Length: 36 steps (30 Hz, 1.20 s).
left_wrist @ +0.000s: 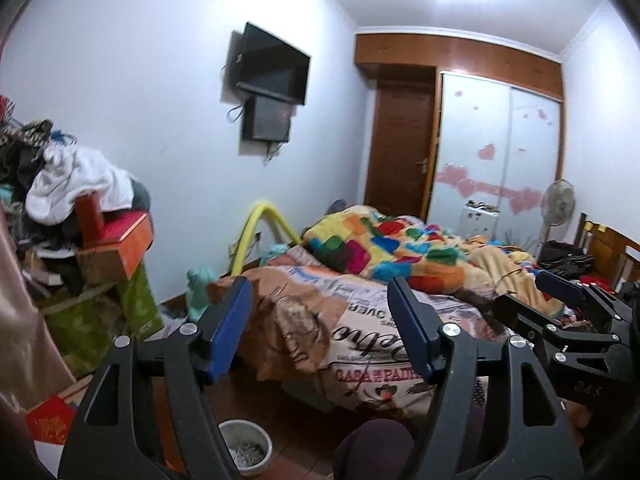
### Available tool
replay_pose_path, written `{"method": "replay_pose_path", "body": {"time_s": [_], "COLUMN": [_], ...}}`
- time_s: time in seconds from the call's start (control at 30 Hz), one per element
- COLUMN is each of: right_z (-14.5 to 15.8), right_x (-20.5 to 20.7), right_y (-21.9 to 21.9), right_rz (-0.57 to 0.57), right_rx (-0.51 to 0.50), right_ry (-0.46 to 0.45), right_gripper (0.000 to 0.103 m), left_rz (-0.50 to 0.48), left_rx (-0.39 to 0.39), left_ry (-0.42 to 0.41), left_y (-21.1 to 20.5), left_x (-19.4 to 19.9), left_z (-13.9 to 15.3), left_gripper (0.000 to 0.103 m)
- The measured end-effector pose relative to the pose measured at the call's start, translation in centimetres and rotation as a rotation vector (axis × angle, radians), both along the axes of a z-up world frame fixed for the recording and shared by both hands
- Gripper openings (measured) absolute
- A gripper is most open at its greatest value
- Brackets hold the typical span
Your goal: Collect trash
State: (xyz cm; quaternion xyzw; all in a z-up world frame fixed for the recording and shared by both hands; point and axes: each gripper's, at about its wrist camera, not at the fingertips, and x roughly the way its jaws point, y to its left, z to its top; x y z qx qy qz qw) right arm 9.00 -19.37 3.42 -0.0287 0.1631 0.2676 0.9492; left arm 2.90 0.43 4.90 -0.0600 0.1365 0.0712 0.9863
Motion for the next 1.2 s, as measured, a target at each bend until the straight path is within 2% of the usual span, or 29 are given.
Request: {"method": "replay_pose_path", "body": {"time_s": [0.07,0.17,0.4,0.67,1.2], "right_z": [0.1,-0.1,-0.5,-0.8,-1.0], "right_x": [-0.8,-1.7,-3.5,-4.2,-4.3], "right_y": [-0.7,-1.2,-2.3,-2.0,-2.7], "right_rz": [-0.043,-0.088,-0.173,-0.183,-0.189], "right_rx": [0.008,0.019,0.028,0.007,0.002], "right_ry": [-0.012,-0.016,-0.025,-0.025,-0.012], "right_gripper": [0.092,0.096,0.102,0.103,0.103], "left_rz": [-0.019,-0.039,-0.060,-0.057,-0.051], "left_rx": [0.010,0.023,0.054,0.074,0.037], "left_ry": [-0.016,-0.031,-0.025,-0.014,0.001], "left_y": [-0.5,-1.3,-2.3,-2.5,-1.8], "left_x": [-0.7,-1.8,-3.4,-4.0,-3.9], "left_z": [0.2,0.2,-0.8,-1.5,-2.0], "left_gripper": [0.074,0.087,0.094,0.094,0.095]}}
